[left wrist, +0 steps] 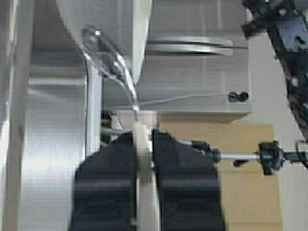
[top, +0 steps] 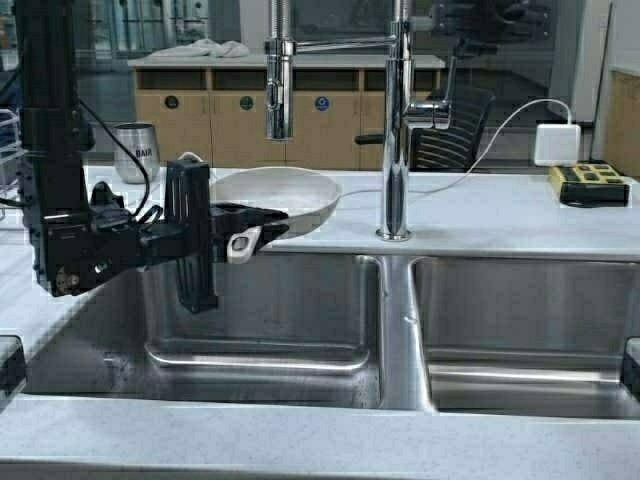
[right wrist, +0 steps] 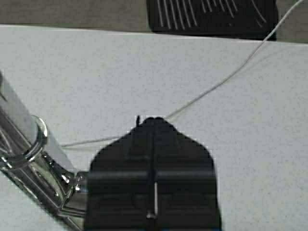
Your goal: Wash the pan
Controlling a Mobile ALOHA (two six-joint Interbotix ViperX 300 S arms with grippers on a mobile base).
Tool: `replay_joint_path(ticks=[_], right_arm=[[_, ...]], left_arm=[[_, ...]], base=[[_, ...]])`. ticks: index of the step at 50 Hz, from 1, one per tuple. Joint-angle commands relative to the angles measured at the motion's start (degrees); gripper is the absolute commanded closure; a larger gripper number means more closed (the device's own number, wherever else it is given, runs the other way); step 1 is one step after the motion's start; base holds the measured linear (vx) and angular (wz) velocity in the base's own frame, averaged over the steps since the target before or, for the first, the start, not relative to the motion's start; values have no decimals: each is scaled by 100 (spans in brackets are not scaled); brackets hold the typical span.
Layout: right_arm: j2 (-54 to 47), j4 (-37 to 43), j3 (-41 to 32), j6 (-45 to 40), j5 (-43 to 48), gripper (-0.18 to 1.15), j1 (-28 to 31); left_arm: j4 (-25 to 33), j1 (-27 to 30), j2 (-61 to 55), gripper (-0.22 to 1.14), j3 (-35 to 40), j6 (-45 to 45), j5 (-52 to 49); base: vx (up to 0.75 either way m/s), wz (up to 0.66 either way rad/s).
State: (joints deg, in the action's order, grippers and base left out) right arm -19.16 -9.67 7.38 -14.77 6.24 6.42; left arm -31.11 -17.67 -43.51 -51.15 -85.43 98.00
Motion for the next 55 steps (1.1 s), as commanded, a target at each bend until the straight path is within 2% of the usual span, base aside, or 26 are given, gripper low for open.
replay_joint_path(ticks=[1,6,12,20,23,27,34,45,55], right_arm=[[589,114,510,-18,132,91,-404],[914,176,1063,-18,272,91,-571],[1362,343,1705,-26,431,91,-624],[1916,721,2329,-26,439,91,-598],[2162,782,2549,-26,448,91,-563],[2496,800,2769,-26,439,91,-483],[3182,791,3085,18,352,91,-246],[4052,773,3322,35,70,91,-70],[4693,721,3472,26,-141,91,141]], left_arm=[[483,18,229,89,-193,149,-272],[747,18,466,89,-448,149,-1116],[729,18,659,89,-545,-35,-1828],[-88,18,457,89,-308,-1037,-1837],[-316,18,290,89,-141,-1143,-1679],[-299,18,132,89,-44,-861,-1547],[-53,26,149,89,-26,369,-2048],[-35,18,1028,89,-70,1652,-4605],[18,-149,2417,89,255,3173,-8420]], base=[[0,0],[0,0],[0,0],[0,0],[0,0],[0,0],[-1,0],[0,1],[-1,1]])
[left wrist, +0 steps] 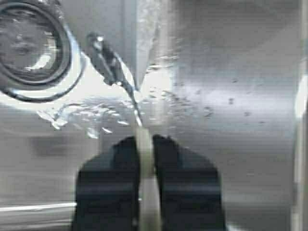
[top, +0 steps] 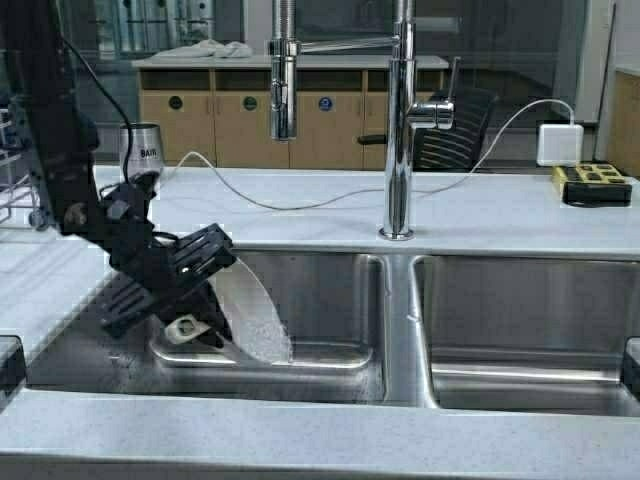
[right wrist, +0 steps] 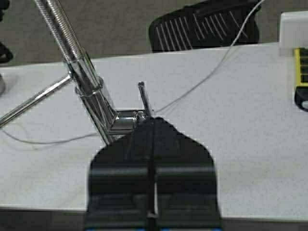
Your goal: Wash the pan
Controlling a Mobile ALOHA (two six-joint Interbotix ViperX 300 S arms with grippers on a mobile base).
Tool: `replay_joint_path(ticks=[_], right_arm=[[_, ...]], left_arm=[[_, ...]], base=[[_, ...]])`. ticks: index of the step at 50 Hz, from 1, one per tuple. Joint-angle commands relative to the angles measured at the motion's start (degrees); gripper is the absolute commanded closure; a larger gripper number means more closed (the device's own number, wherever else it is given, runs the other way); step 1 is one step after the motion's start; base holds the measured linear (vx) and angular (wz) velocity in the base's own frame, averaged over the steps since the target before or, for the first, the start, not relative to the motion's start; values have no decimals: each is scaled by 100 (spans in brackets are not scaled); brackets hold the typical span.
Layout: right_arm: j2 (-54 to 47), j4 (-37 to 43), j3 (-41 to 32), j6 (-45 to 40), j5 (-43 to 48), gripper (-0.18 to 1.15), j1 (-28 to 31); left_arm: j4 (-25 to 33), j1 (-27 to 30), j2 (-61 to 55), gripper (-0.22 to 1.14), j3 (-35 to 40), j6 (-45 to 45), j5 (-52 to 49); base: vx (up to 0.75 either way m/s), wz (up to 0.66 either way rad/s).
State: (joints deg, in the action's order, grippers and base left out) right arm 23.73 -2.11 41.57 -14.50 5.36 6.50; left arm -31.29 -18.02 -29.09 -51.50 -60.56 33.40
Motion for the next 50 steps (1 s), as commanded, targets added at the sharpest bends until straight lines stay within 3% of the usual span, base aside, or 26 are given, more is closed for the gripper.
replay_joint_path(ticks=[1,7,21,31,42,50], right_arm=[[466,-35,88,-9,-53,91,149],[773,-18,229,-44,-53,91,255],[1222,-9,457,-9,-62,91,343],[1151,-9,536,-26,35,91,343],[923,-9,554,-62,97,91,352],[888,-9,562,-53,97,91,352]], left_arm=[[35,-141,1116,89,360,835,-2329],[9,-220,1819,89,765,1679,-3841],[-475,-510,3208,89,1239,2795,-5766],[-914,-800,3990,89,1151,2813,-6249],[-1178,-800,3428,89,844,2839,-6381],[-1327,-800,3762,89,879,2795,-6293]], base=[[0,0],[0,0],[-1,1],[-1,0],[-1,0],[-2,0]])
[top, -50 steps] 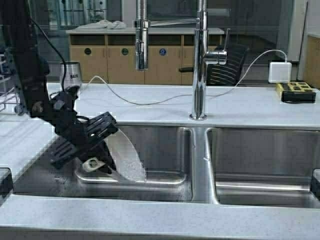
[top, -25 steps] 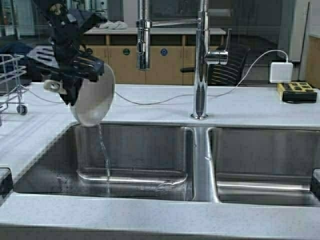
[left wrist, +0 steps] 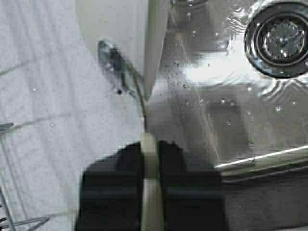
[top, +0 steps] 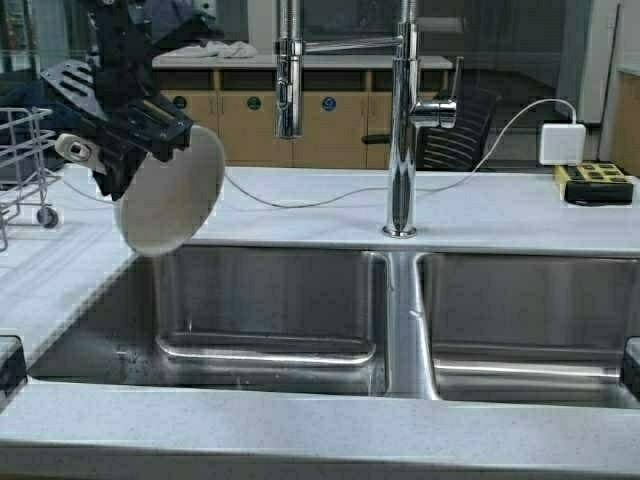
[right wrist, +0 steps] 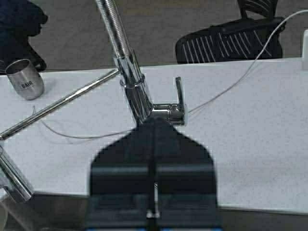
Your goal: Wash the pan
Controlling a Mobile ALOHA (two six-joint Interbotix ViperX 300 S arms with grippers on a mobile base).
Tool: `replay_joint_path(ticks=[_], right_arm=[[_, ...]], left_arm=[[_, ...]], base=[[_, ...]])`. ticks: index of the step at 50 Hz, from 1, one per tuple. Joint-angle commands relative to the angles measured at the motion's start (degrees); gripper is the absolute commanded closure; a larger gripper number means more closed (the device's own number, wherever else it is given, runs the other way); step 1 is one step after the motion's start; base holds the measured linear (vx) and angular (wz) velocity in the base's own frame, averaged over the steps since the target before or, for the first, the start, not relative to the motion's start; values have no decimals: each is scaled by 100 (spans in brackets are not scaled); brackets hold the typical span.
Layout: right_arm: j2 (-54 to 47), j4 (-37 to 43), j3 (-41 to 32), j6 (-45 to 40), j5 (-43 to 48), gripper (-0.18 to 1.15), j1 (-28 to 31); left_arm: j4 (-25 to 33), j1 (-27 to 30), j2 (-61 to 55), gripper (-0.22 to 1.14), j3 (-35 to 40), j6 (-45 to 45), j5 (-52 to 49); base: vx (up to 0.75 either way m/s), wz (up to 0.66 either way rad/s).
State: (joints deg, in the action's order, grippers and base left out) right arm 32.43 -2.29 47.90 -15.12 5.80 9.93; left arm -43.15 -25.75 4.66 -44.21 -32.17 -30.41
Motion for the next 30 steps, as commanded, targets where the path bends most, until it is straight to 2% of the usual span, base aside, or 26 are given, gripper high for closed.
replay_joint_path(ticks=[1,14,30], right_arm=[[18,9,-70,9,53,91,9],[9,9,-70,26,53,91,0],[9,9,-70,18,53,91,9]], left_arm=[[-167,-26,448,89,176,-26,79],[-1055,158,1371,89,246,123,-712],[-1116,1635,2461,89,0,1055,-958]], base=[[-2,1],[-2,1],[-1,1]])
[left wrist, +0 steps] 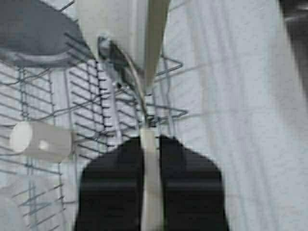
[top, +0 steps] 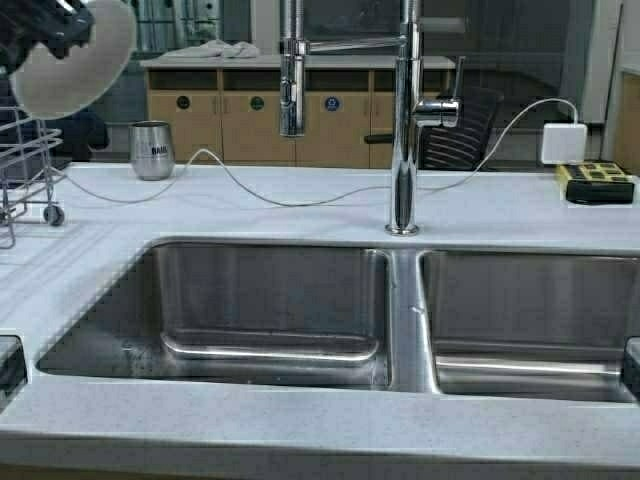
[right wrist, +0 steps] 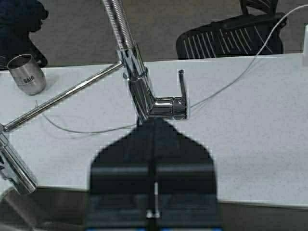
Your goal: Wash the pan
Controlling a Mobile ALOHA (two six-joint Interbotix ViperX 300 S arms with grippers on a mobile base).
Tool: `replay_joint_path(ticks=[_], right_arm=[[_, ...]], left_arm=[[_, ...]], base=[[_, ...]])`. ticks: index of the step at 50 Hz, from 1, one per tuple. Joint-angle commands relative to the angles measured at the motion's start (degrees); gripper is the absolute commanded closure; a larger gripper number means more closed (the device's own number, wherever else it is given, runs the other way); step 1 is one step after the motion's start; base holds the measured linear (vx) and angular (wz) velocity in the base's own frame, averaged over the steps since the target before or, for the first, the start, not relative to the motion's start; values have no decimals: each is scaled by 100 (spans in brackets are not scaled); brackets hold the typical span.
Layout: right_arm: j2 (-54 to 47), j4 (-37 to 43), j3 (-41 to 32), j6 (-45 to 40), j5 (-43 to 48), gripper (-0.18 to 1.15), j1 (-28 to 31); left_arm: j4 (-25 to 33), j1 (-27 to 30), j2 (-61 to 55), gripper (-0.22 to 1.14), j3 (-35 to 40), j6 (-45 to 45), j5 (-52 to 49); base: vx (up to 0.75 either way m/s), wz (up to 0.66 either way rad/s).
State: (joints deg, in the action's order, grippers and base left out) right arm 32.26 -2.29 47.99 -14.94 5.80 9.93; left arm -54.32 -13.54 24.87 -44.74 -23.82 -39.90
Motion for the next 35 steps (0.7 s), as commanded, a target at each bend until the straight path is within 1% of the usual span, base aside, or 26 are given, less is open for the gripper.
replay_joint_path(ticks=[1,11,16,22,35], right_arm=[[26,9,-79,0,53,91,9],[26,9,-79,9,53,91,0],[26,9,-70,9,53,91,9],[35,9,-79,9,53,91,9],[35,9,-70,9,53,91,0]], left_arm=[[18,483,483,89,53,255,-9],[70,1406,624,89,-62,448,0],[70,1898,554,89,-132,475,26],[79,2329,334,89,-149,527,149],[132,2646,-598,89,-158,527,272]], base=[[0,0],[0,0],[0,0],[0,1],[0,3]])
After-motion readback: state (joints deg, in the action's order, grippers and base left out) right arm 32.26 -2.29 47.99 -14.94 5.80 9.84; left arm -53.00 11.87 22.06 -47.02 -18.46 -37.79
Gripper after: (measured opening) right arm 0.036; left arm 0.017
